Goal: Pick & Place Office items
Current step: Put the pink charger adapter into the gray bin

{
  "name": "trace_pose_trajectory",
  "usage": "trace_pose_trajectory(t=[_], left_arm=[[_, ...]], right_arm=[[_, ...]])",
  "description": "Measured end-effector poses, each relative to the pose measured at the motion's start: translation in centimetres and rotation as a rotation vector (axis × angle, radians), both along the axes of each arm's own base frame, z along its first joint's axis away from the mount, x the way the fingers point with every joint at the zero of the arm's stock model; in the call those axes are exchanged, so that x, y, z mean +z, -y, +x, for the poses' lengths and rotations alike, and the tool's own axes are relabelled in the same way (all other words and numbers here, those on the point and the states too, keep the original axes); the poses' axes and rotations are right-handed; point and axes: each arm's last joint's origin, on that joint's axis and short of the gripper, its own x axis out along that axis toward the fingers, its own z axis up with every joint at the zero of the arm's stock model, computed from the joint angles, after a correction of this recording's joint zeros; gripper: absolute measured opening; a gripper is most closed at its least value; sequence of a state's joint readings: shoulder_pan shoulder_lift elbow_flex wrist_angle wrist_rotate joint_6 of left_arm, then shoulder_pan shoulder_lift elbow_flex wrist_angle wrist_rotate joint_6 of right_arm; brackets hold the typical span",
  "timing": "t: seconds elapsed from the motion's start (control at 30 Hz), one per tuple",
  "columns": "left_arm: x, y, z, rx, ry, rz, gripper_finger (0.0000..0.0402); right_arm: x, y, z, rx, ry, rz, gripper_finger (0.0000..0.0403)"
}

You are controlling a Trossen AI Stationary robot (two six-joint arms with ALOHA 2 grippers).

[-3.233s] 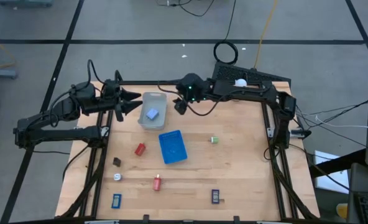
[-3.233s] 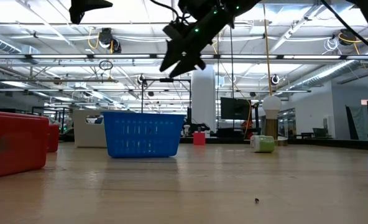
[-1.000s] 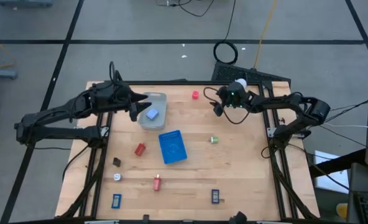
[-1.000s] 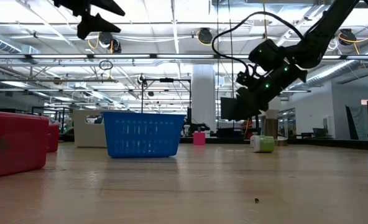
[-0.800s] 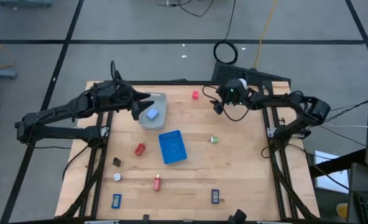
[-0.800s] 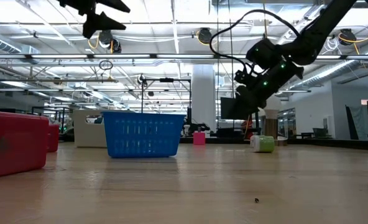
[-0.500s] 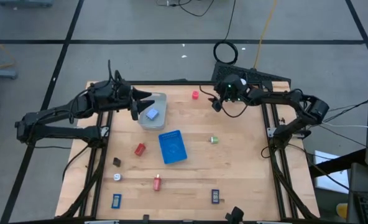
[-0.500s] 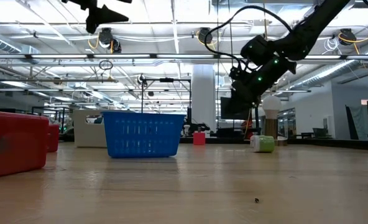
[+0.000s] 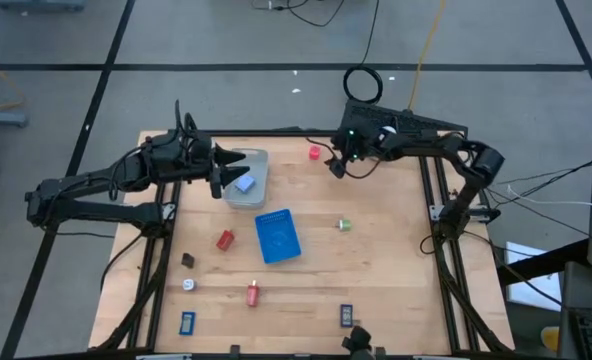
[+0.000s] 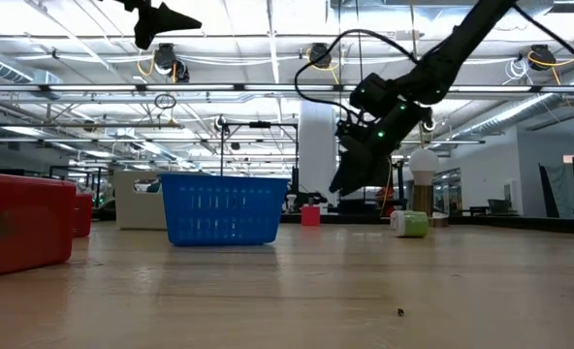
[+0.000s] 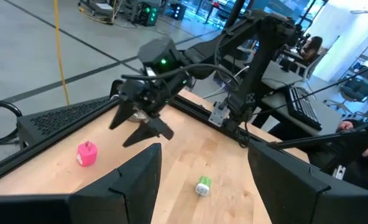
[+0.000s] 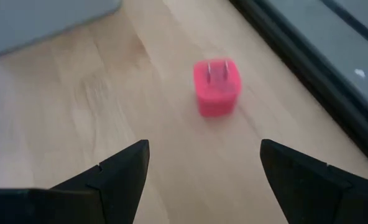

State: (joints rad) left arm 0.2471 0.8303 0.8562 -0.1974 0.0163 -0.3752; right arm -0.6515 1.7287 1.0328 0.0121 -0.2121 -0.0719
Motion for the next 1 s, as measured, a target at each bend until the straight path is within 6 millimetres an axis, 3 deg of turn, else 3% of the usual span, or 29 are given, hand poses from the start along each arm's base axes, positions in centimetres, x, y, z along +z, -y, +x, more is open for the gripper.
trace_pose_trajectory(t=[0.27,1.0], left_arm=[[0.1,0.1,0.1,-0.003,0.021,-0.022,0.0244],[0.2,-0.5,0.0,0.047,0.027,-0.002,0.0244]], right_arm=[[1.1,0.9,2.6,0.017,0.022,-0.005,0.0302],[0.6,0.6,2.4,-0.035,-0.018,0.085,0.0302]])
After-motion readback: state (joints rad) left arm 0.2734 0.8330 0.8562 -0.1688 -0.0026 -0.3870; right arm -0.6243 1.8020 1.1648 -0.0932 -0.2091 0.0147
